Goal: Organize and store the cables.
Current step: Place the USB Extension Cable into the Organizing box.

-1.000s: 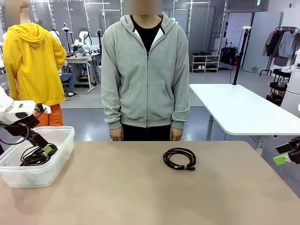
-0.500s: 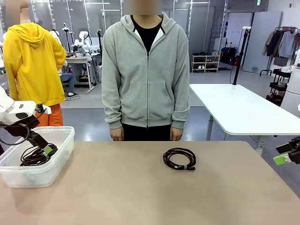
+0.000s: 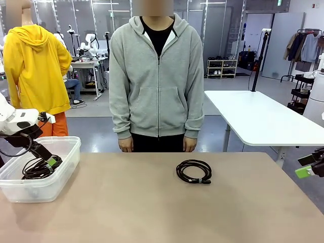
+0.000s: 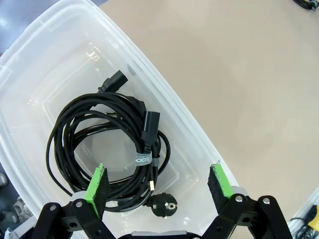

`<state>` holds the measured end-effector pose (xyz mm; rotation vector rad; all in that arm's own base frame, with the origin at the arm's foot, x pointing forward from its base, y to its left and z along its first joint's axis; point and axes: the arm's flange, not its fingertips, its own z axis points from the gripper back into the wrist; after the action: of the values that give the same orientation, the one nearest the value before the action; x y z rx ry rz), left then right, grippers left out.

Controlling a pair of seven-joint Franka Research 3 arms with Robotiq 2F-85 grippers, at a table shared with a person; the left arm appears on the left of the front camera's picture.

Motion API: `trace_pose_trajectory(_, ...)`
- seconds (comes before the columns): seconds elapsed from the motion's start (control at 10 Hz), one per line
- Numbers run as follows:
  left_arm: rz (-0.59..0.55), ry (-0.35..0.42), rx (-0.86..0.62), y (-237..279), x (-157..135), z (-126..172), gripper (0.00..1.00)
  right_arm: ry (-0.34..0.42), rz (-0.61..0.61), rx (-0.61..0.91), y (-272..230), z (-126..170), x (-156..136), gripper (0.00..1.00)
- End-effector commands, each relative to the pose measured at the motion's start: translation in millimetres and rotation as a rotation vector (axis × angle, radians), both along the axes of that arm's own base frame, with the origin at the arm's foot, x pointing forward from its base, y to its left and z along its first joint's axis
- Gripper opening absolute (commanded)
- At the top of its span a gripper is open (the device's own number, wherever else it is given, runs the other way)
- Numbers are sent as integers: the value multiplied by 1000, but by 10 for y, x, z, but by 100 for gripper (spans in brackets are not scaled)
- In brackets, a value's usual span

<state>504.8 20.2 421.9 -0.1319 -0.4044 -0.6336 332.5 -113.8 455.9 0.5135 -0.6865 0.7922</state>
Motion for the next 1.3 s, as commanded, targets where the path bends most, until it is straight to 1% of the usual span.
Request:
trace_pose_trajectory(0.0, -2, -3, 11, 20, 29, 6, 100, 1, 12, -8, -8, -4, -37, 100)
trace_pose_trajectory(0.3, 0, 0, 0, 0, 0, 0, 100, 0, 0, 0, 0, 0, 0, 100)
trace_pose_trajectory(0.4, 1, -21, 8, -71, -152, 305, 100, -9, 27, -83, 228, 227, -73, 100)
trace_pose_trajectory(0.5, 17, -28, -15, -117, -438, 701, 100, -39, 15, -172, 450, 483, -23, 100)
trace_pose_trajectory(0.6, 23, -9, -40, -154, -722, 936, 100, -17, 11, -231, 659, 642, 162, 100)
trace_pose_trajectory(0.7, -1, -44, -24, -232, -1064, 1073, 100, -20, 29, -280, 908, 769, 405, 100)
trace_pose_trajectory(0.8, -32, -66, -29, -286, -1287, 1112, 100, -10, 49, -310, 1080, 806, 645, 100)
trace_pose_trajectory(0.9, -89, -84, -33, -350, -1615, 1196, 100, 57, 98, -354, 1380, 732, 985, 100)
trace_pose_trajectory(1.0, -130, -149, 11, -440, -1842, 1253, 100, 98, 134, -414, 1634, 539, 1276, 100)
trace_pose_trajectory(1.1, -181, -195, 39, -574, -2008, 1294, 100, 112, 126, -453, 1794, 318, 1489, 100)
trace_pose_trajectory(1.2, -230, -233, 66, -702, -2104, 1325, 100, 113, 118, -458, 1868, 194, 1585, 100)
